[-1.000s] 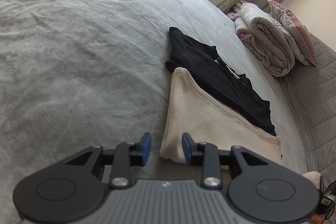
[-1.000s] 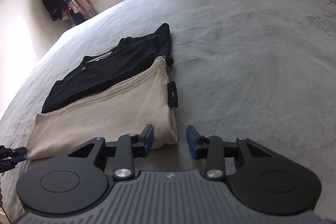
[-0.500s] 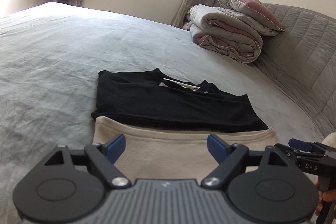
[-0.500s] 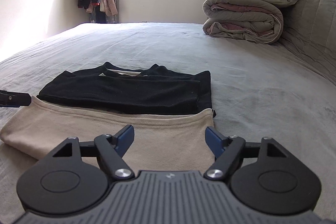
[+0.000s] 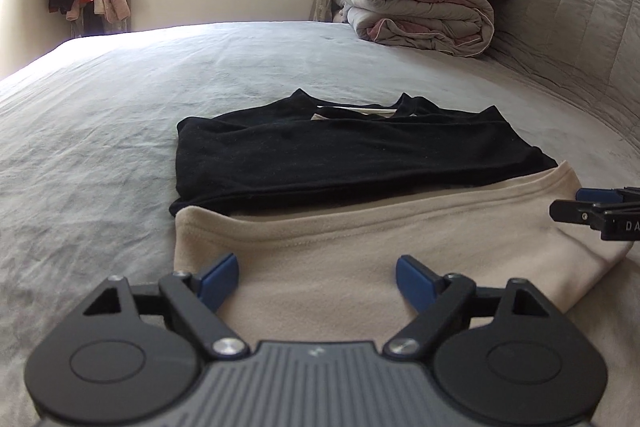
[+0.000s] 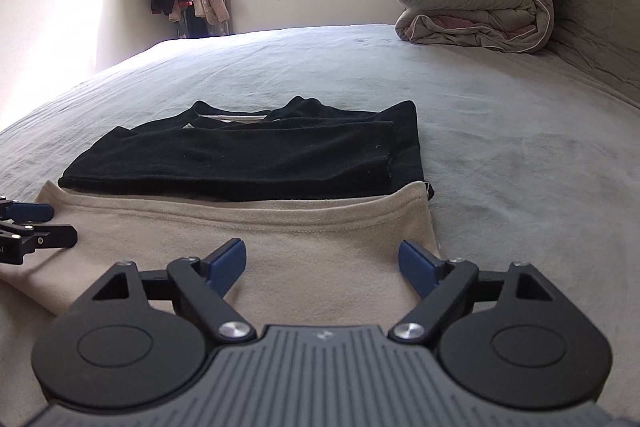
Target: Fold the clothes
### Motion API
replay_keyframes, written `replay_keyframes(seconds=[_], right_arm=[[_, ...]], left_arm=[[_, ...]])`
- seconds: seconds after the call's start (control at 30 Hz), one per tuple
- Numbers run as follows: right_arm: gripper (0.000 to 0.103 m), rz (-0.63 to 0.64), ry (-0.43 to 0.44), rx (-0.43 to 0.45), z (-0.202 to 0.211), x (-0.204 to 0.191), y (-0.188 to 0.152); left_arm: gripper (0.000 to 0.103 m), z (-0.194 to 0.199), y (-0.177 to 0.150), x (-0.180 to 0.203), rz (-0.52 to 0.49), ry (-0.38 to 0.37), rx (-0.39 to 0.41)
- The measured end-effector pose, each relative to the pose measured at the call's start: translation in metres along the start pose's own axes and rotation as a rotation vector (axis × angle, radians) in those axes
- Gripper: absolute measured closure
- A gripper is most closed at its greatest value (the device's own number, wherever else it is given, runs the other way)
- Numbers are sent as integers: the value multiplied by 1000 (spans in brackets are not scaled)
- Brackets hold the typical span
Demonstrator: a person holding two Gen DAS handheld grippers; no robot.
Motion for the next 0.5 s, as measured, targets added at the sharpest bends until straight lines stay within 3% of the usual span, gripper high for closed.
replay_keyframes(seconds=[0.17,0.23,0.4,0.5], right_arm=[[16,-90,-62,-24,4,28,1],[16,-149,-42,-43,10,38,2],[5,-269,35,-117,28,51,2],[4,-347,87,-165,40,58,0]], left_arm=[[16,13,-3,2,-39,1,-9],[15,20,-3,-1,-18,-11,-11],[13,36,-5,-17,122,-67,-23],[12,45,-7,-30,236,-113,-37]])
Point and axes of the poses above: each gripper's, at about its wrist camera, not at the fingertips, and z roughly against the way its jaws point, x to its right, y to its top, the point moved 4 cm from there along -z, roughly the way its jaws point, and after that the axes turned 11 degrees about -z, right-handed, at the moved point
